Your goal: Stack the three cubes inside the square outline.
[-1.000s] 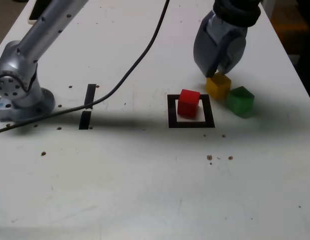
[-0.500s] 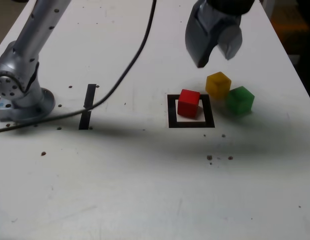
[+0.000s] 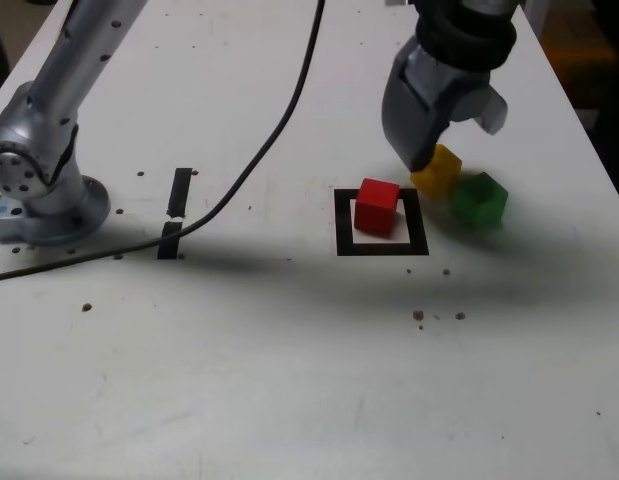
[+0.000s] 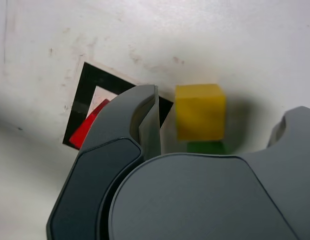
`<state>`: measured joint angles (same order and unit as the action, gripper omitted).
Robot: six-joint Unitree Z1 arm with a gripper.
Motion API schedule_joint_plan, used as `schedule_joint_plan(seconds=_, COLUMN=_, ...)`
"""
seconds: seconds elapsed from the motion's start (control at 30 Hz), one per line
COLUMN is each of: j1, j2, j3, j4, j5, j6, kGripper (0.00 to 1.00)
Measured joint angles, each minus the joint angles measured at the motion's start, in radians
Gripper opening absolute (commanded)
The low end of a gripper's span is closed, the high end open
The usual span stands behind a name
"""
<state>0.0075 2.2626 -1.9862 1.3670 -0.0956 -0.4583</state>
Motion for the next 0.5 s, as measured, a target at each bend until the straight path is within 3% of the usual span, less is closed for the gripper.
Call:
schedule_joint_plan(seconds=0.2, j1=0.022, j2=0.006, j3=0.004, j4=0.014, j5=-0.001, j6=-0.007, kGripper=0.99)
schedule_joint_plan(seconds=0.5, j1=0.028, j2=0.048, j3=0.019, j4=-0.004, j5=-0.044, j6=0.001, kGripper=0.99)
